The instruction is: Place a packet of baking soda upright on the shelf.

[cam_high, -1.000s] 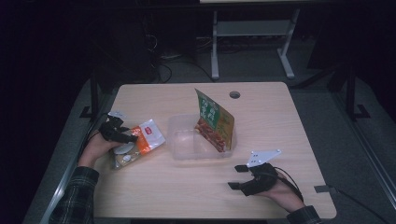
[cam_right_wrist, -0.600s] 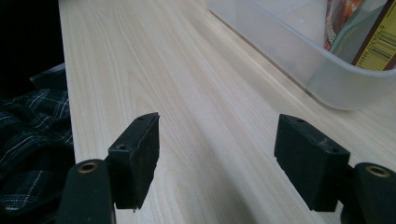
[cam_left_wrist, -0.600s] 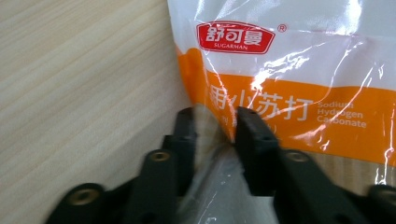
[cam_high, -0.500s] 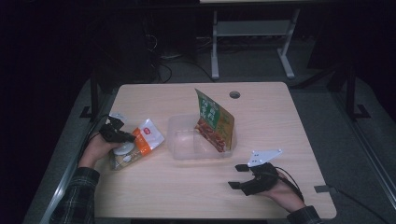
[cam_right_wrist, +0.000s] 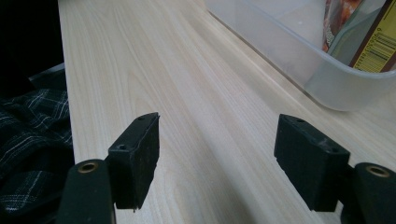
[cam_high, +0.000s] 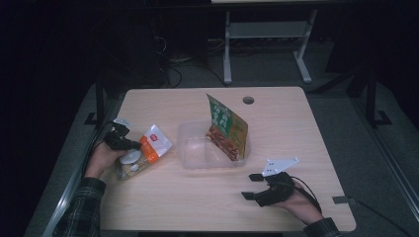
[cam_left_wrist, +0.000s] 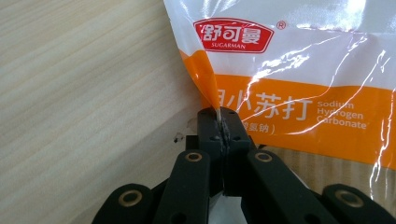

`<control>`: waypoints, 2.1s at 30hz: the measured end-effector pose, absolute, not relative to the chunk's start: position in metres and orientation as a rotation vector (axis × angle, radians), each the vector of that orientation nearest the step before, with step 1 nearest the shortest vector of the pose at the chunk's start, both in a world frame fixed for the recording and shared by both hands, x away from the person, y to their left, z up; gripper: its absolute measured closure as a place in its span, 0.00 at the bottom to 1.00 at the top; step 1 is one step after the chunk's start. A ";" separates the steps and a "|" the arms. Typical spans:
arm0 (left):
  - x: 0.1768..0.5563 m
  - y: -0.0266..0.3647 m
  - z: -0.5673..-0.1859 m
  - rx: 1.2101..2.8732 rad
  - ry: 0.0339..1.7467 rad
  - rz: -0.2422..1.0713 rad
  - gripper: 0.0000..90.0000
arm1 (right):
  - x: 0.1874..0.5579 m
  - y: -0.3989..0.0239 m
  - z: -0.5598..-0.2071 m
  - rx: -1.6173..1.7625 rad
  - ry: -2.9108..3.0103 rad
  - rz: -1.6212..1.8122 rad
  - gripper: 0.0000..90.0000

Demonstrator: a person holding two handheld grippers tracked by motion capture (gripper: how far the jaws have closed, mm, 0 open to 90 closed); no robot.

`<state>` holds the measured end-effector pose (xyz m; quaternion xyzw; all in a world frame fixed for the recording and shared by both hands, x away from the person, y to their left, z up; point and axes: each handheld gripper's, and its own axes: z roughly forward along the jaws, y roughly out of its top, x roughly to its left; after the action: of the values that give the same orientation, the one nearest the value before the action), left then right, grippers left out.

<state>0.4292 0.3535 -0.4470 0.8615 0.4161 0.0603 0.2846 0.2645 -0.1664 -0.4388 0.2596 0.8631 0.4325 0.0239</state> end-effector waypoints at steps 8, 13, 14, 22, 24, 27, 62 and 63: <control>0.418 0.370 -0.435 2.175 1.120 0.168 1.00 | 0.264 -0.166 -0.439 0.802 2.675 1.331 0.34; 0.403 0.376 -0.419 2.102 1.109 0.215 1.00 | 0.264 -0.166 -0.438 0.798 2.672 1.337 0.34; 0.399 0.378 -0.414 2.089 1.099 0.221 1.00 | 0.264 -0.166 -0.438 0.797 2.673 1.337 0.34; 0.369 0.375 -0.385 2.007 1.023 0.273 1.00 | 0.263 -0.164 -0.436 0.775 2.685 1.367 0.34; 0.363 0.375 -0.379 1.994 1.015 0.287 1.00 | 0.263 -0.163 -0.436 0.774 2.685 1.364 0.34; 0.355 0.375 -0.374 1.979 0.996 0.302 1.00 | 0.263 -0.163 -0.436 0.781 2.680 1.365 0.34; 0.293 0.310 -0.335 1.887 0.708 0.220 1.00 | 0.264 -0.144 -0.433 0.750 2.657 1.458 0.41; 0.292 0.305 -0.336 1.884 0.701 0.214 1.00 | 0.264 -0.143 -0.433 0.748 2.653 1.463 0.41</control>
<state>0.2922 0.3049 -0.3359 0.7896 0.2937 0.0897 0.5313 0.2639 -0.1430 -0.4331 0.2396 0.8502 0.4687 0.0104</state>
